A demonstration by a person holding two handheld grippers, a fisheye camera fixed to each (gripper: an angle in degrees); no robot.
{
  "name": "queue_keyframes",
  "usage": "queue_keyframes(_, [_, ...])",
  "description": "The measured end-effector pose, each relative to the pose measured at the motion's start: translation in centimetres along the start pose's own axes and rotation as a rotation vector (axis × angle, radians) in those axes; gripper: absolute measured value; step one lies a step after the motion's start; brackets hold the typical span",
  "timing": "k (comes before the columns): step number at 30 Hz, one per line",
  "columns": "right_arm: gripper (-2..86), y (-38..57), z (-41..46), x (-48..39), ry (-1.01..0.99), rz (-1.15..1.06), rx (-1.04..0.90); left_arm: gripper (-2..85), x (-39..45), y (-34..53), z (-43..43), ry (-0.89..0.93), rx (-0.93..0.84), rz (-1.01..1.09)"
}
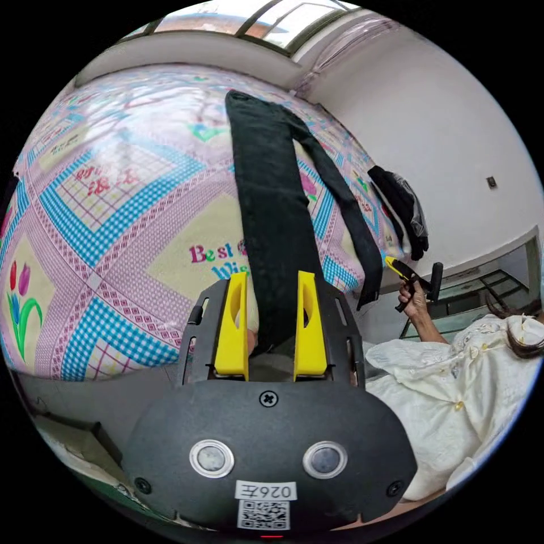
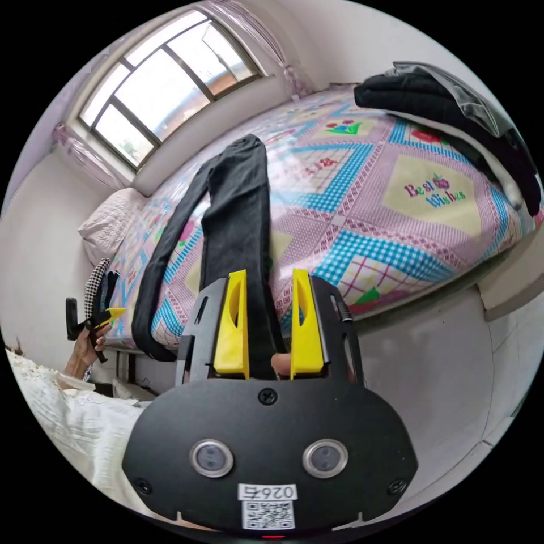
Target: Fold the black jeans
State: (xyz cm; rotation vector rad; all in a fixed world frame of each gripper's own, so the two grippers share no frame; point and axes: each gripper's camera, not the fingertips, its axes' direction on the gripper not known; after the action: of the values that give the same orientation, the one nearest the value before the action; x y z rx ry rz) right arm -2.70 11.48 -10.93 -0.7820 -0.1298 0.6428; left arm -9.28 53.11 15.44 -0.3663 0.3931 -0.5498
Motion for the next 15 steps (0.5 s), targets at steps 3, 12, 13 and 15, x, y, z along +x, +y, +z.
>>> queue_keyframes(3, [5.7,-0.5,1.7,0.3,0.016,-0.023,-0.032,14.4,-0.6,-0.9,1.1,-0.014,-0.029,0.009])
queue_keyframes(12, [-0.6,-2.3,-0.4,3.5,0.17,-0.064,-0.054,0.5,-1.1,-5.6,0.8,0.02,-0.127,0.13])
queue_keyframes(13, [-0.4,-2.2,-0.7,4.1,0.171,-0.055,-0.053,0.4,-1.3,-5.8,0.4,0.042,-0.118,0.132])
queue_keyframes(15, [3.2,-1.2,-2.3,5.2,0.179,-0.033,-0.003,0.3,-2.0,-5.9,-0.1,0.071,-0.104,0.115])
